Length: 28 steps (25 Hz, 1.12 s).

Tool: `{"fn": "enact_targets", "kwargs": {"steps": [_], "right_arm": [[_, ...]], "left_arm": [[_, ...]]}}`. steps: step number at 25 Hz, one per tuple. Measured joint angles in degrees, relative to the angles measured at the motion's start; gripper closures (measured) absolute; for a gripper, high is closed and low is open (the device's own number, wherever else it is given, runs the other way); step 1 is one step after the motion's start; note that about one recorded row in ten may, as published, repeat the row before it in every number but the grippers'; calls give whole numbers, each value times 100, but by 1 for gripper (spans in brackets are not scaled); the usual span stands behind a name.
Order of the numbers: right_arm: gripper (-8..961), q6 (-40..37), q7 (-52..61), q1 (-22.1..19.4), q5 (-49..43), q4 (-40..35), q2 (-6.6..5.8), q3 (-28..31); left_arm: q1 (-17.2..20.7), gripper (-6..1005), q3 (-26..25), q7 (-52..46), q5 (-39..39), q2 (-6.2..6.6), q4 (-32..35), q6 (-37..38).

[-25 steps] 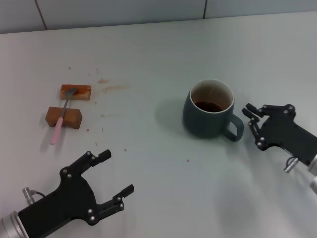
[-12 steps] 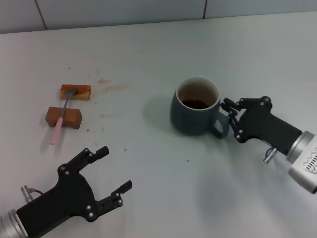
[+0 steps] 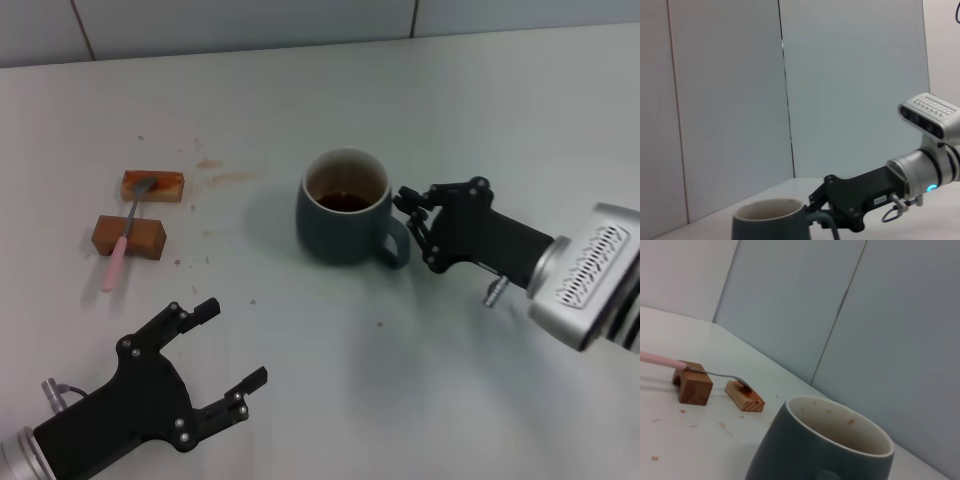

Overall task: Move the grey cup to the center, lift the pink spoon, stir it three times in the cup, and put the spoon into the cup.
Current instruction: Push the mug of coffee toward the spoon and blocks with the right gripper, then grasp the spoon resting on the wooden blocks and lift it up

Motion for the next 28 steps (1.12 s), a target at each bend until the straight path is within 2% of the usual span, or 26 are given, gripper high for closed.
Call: {"fn": "enact_targets", "kwargs": {"steps": [4, 9, 17, 19, 20, 21, 23, 24, 25, 26, 27, 28], "right_arm": [[892, 196, 30, 273, -13, 169, 3, 0], [893, 269, 32, 416, -31, 263, 10, 0], [891, 256, 36, 321, -33, 273, 12, 59], [891, 7, 40, 16, 14, 150, -6, 299], [891, 7, 40, 16, 14, 150, -6, 299], [892, -328, 117, -252, 20, -22, -21, 493], [892, -552, 258, -408, 20, -153, -28, 535], [892, -1080, 734, -687, -16, -488, -36, 498], [892, -1080, 734, -687, -16, -488, -36, 498], [892, -1396, 1041, -834, -61, -709, -39, 428], [892, -2004, 1567, -1098, -173, -1075, -40, 278], [891, -2004, 1567, -1098, -173, -1075, -40, 278]], "left_arm": [[5, 173, 0, 3, 0, -1, -5, 21], [21, 173, 0, 10, 0, -2, -8, 43], [23, 173, -1, 18, -1, -3, -3, 53], [29, 173, -11, 19, -1, -3, -3, 54], [32, 173, -18, 19, -1, -2, -4, 54], [35, 173, -25, 21, -1, -2, -3, 56], [35, 173, -51, 25, -1, -4, -3, 61], [34, 173, -73, 27, -1, -7, -4, 69], [34, 173, -73, 27, -1, -7, -4, 69], [33, 173, -82, 27, -1, -9, -4, 76], [31, 173, -101, 28, -1, -9, -6, 89], [31, 173, -101, 28, -1, -9, -6, 89]]}}
